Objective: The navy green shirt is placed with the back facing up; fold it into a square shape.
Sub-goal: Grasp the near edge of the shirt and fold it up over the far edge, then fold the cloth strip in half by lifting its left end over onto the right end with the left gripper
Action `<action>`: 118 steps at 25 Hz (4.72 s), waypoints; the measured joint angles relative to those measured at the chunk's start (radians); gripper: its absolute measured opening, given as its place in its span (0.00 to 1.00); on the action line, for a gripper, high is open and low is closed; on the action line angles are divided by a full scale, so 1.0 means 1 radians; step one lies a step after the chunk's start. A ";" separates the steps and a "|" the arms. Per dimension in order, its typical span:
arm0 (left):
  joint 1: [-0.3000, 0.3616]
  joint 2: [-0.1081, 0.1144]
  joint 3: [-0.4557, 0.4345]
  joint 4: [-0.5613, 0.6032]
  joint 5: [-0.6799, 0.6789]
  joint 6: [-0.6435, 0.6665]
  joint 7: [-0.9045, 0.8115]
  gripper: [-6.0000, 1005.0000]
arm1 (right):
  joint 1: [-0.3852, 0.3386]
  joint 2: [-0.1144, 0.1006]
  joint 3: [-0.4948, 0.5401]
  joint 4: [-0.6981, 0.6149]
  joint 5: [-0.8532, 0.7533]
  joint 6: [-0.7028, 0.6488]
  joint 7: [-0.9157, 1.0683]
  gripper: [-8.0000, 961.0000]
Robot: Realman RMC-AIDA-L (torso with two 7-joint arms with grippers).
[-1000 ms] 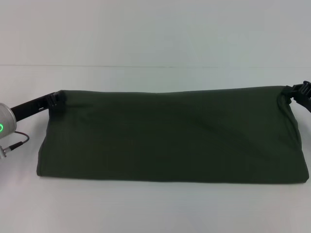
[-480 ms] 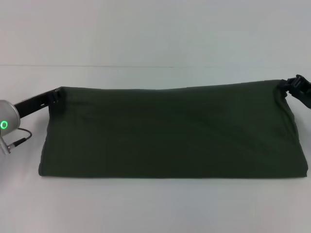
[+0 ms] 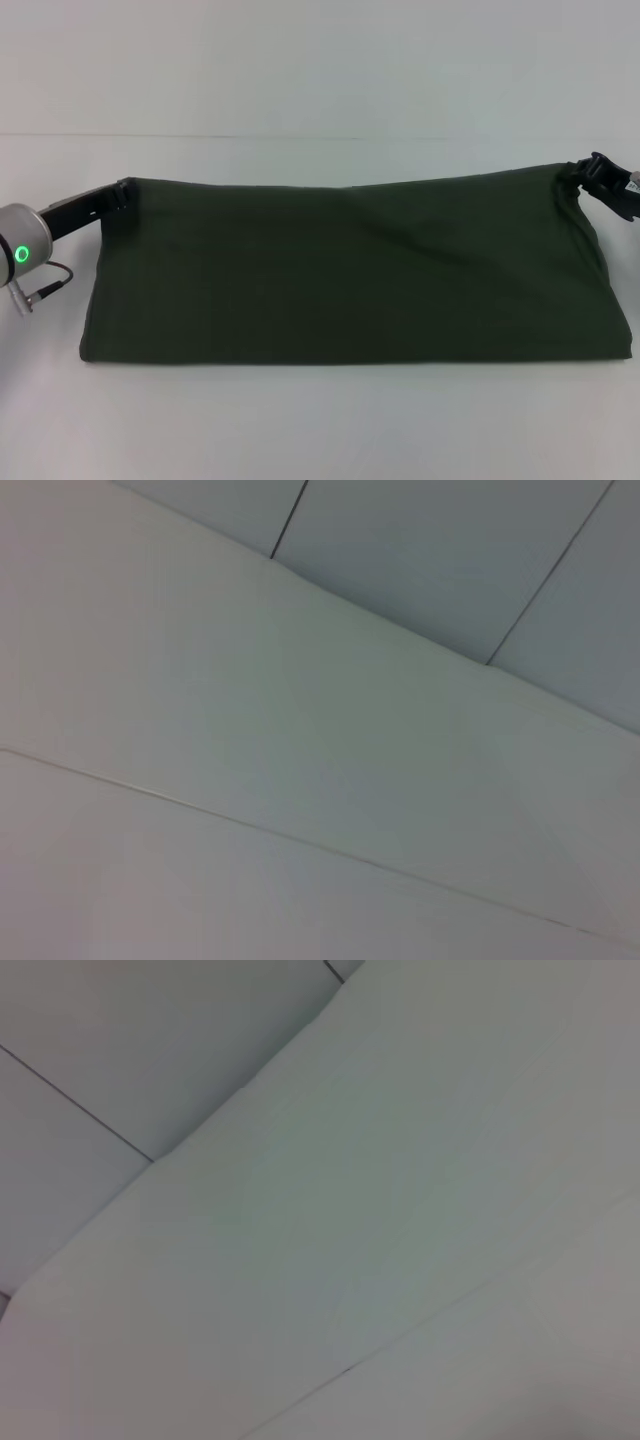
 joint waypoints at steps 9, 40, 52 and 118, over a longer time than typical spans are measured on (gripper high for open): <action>-0.015 -0.012 0.001 -0.033 -0.004 -0.082 -0.008 0.03 | 0.000 0.004 -0.002 -0.001 0.016 0.029 -0.029 0.19; 0.133 0.045 -0.009 0.080 -0.088 0.320 -0.239 0.88 | -0.085 -0.030 -0.192 -0.015 0.119 -0.487 -0.518 0.68; 0.160 0.101 -0.117 0.190 0.159 0.648 -0.546 0.88 | -0.091 0.012 -0.433 -0.053 0.120 -0.524 -0.873 0.74; 0.098 0.107 0.000 0.133 0.371 0.383 -0.657 0.88 | -0.094 0.021 -0.470 -0.030 0.127 -0.538 -1.027 0.89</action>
